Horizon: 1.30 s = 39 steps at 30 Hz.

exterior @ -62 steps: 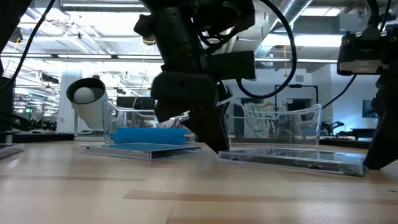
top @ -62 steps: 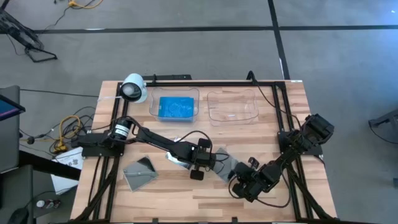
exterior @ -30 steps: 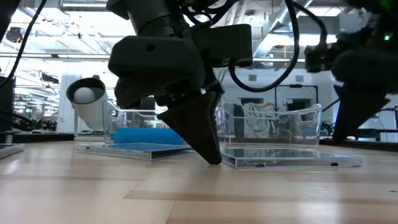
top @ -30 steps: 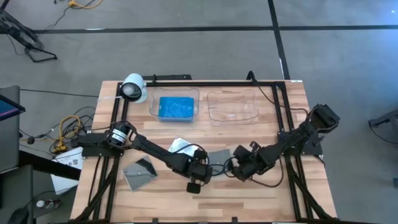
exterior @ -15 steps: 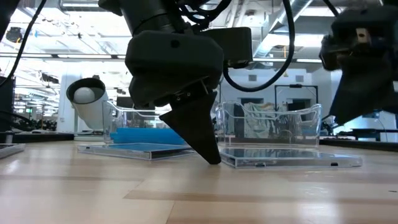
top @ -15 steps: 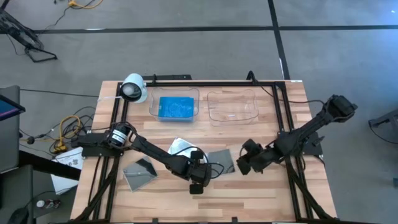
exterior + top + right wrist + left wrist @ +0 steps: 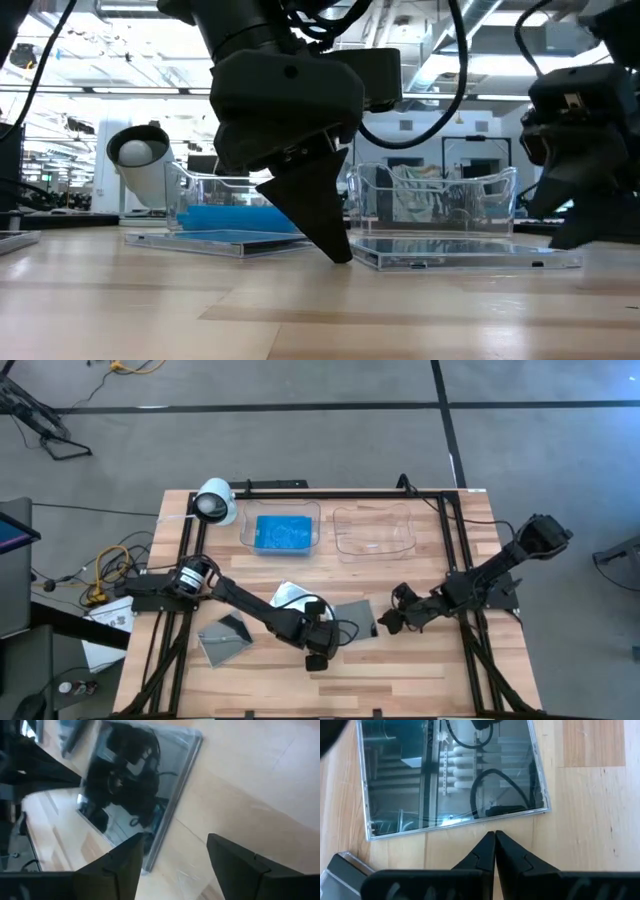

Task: Pick & place jewel cases by type
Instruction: Put the right black cd case into the right transparent bin

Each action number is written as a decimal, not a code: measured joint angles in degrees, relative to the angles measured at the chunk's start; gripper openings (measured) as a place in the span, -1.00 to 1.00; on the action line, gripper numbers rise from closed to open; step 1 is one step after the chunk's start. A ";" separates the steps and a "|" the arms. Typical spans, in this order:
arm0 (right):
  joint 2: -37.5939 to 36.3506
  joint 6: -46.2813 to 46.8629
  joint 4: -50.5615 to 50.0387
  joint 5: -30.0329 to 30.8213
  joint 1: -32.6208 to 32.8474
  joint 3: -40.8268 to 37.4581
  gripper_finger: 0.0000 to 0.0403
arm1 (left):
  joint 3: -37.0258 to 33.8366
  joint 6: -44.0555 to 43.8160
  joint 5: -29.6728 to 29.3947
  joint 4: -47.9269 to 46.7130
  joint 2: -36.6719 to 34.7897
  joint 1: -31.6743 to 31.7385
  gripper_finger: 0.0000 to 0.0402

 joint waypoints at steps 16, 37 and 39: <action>8.87 1.82 12.47 -2.27 -2.29 0.16 0.09 | -4.78 0.47 3.47 8.25 -0.96 2.67 -0.98; 12.76 -2.57 13.18 -8.32 -4.53 2.92 0.07 | -6.58 3.39 -2.01 13.49 -1.22 2.01 -0.98; 12.76 -2.58 13.09 -8.13 -4.04 2.91 0.07 | -6.64 3.39 -2.66 13.72 -1.20 1.71 -0.98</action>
